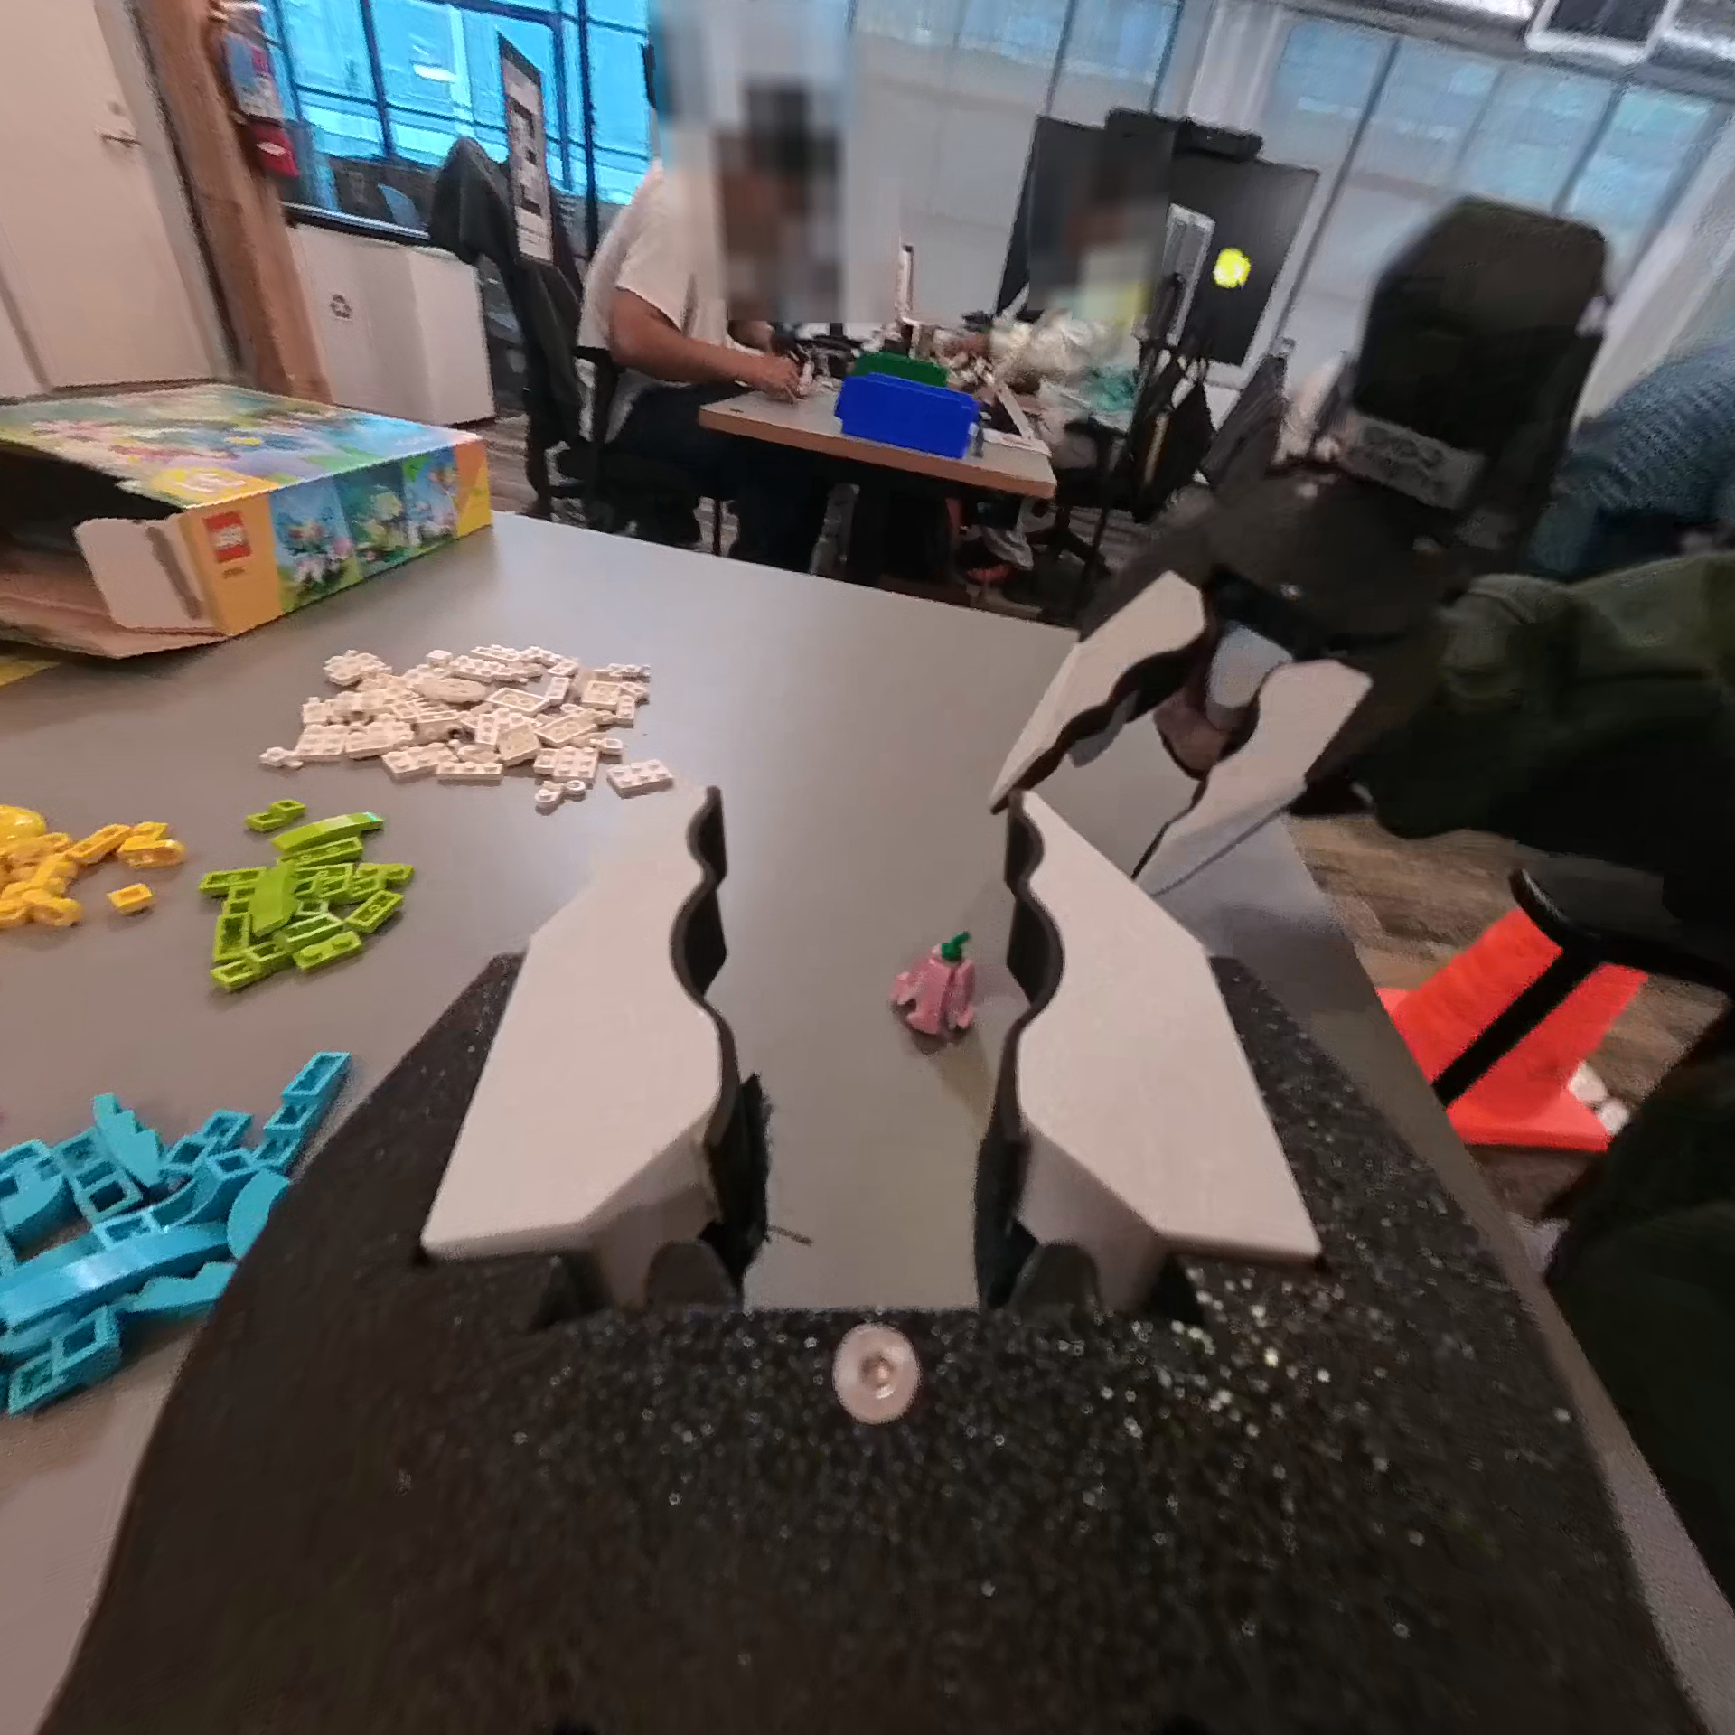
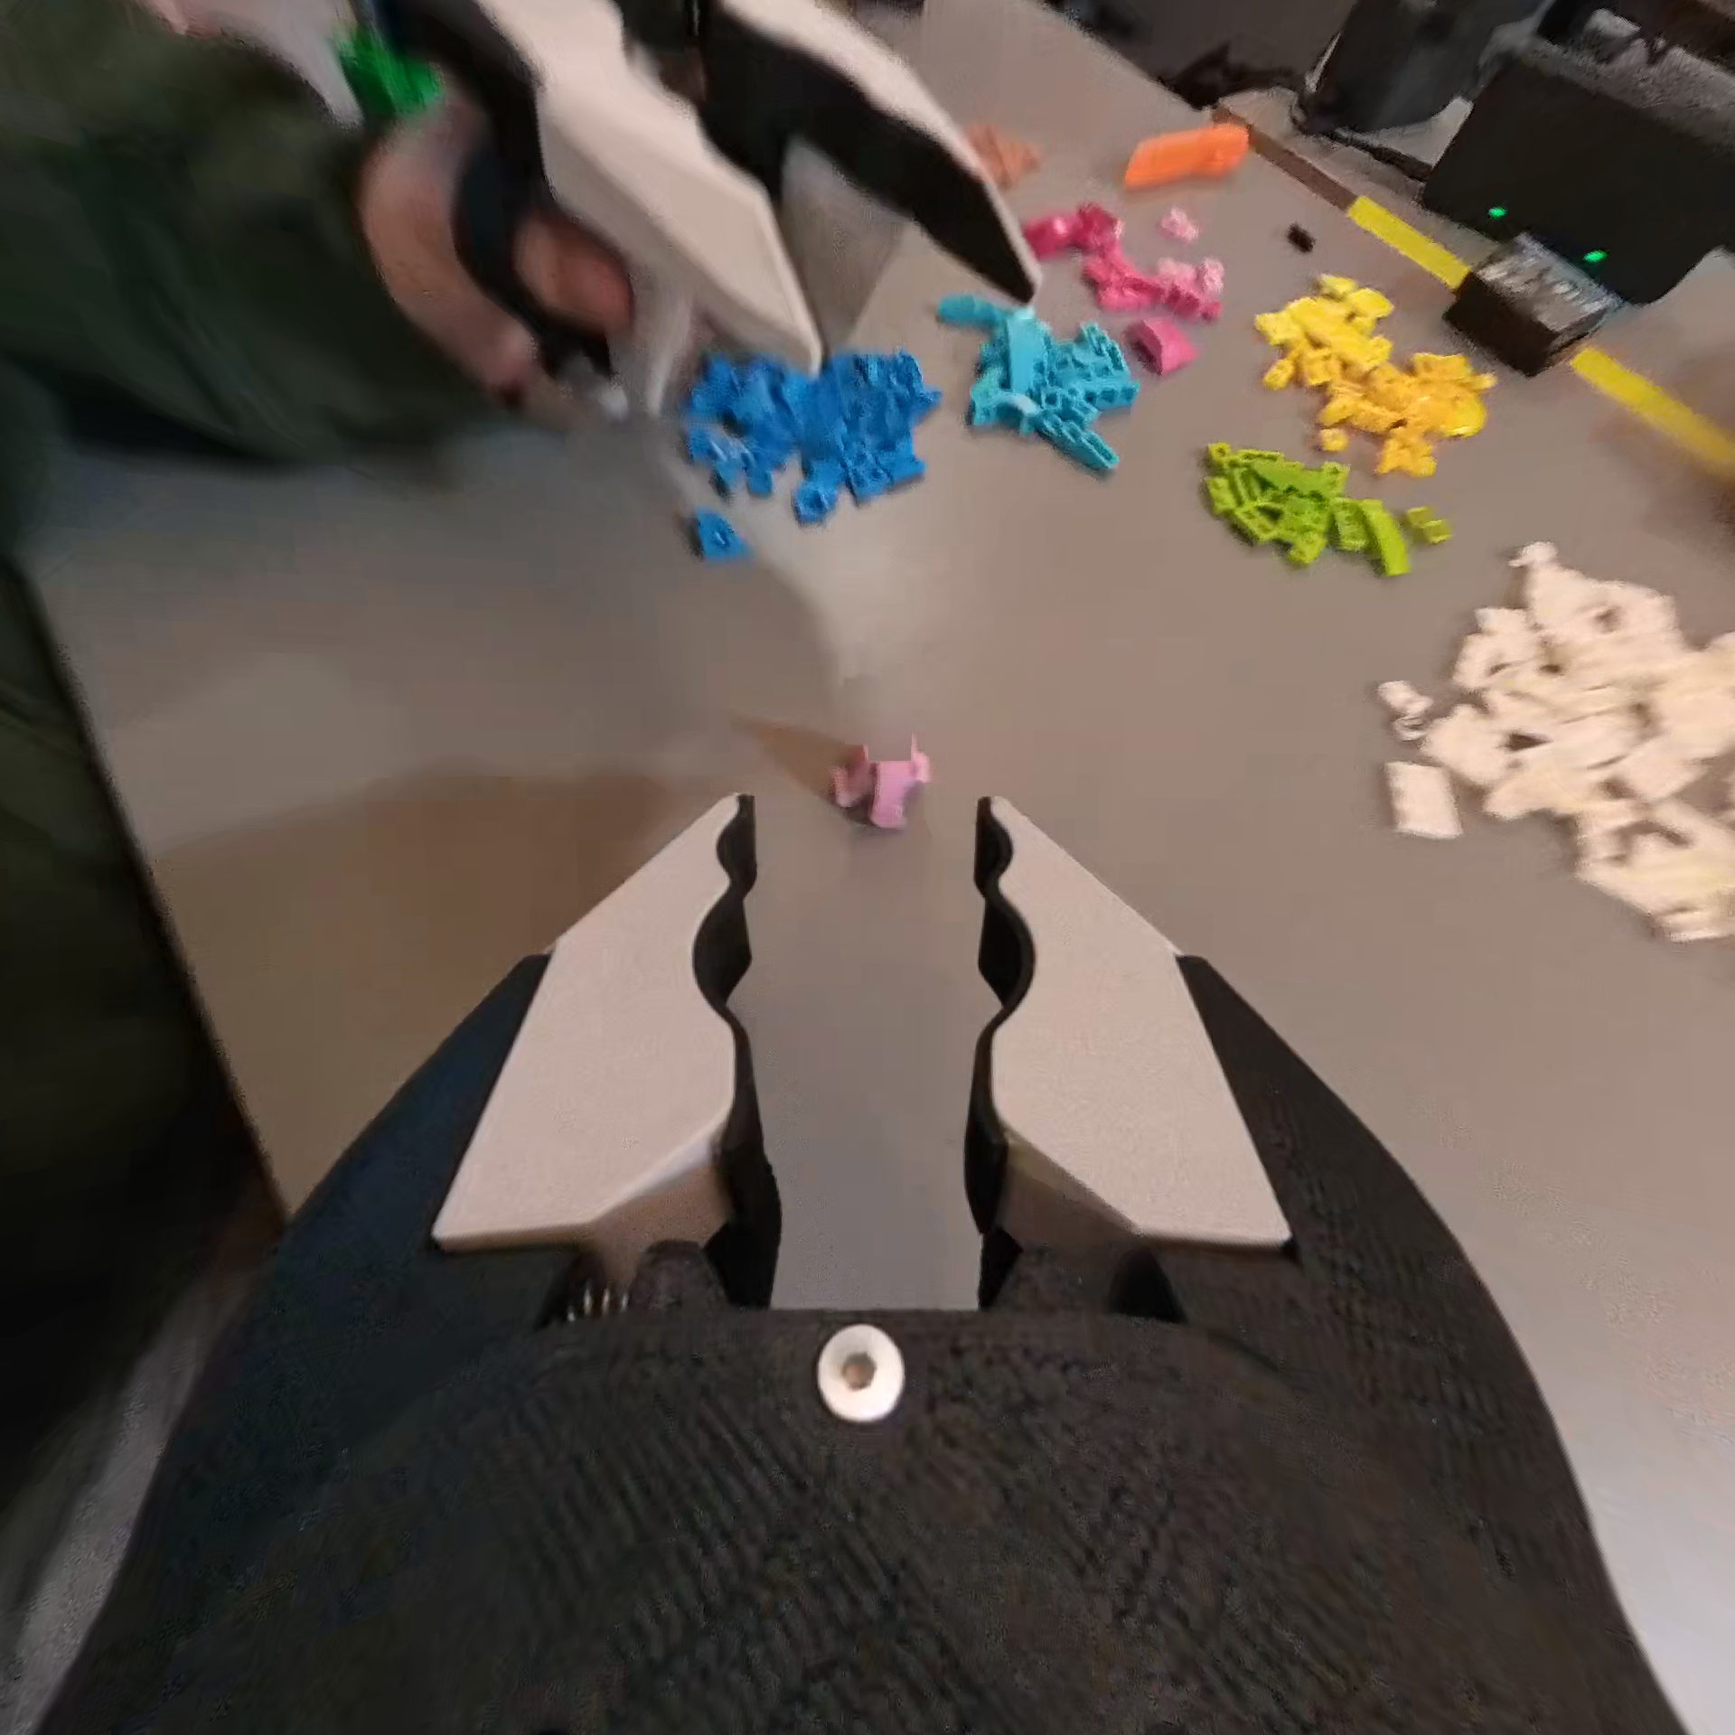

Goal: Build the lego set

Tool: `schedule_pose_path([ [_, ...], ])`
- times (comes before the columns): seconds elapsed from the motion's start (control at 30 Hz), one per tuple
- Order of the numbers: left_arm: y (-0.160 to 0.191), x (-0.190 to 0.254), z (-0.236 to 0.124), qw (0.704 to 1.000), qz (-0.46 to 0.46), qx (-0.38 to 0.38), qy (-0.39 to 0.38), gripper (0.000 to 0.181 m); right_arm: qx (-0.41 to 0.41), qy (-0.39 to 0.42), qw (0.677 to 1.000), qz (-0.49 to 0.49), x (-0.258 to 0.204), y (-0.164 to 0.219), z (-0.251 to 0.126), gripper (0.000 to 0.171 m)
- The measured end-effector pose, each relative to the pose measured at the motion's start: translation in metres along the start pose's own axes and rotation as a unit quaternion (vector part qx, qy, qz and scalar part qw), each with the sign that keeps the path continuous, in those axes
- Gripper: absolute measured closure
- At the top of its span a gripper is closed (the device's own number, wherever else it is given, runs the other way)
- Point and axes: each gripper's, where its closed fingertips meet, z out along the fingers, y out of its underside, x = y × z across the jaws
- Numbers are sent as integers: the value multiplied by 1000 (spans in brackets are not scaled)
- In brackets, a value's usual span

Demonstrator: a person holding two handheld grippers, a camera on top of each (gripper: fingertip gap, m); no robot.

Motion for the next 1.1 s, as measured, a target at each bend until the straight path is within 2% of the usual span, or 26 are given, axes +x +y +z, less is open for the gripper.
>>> schedule_pose_path([
  [0.03,3,3,1,1000,13,-14,8,123,21,-16,999,33,-3,-1,0,127],
  [0.13,16,13,2,997,43,-60,35,121,49,-40,995,80,-6,2,4,129],
  [0.27,40,32,6,984,33,-141,104,125,62,-47,994,78,1,6,6,130],
  [0.47,73,31,21,965,45,-228,118,130,117,-92,983,106,7,-2,5,132],
  [0.8,87,35,39,949,66,-265,159,140,265,-106,938,196,35,-21,-29,143],
  [0.9,80,33,41,955,69,-237,164,141,267,-118,934,204,35,-21,-29,143],
  [1.1,78,38,42,947,71,-233,208,146,264,-127,933,208,33,-21,-27,144],
])
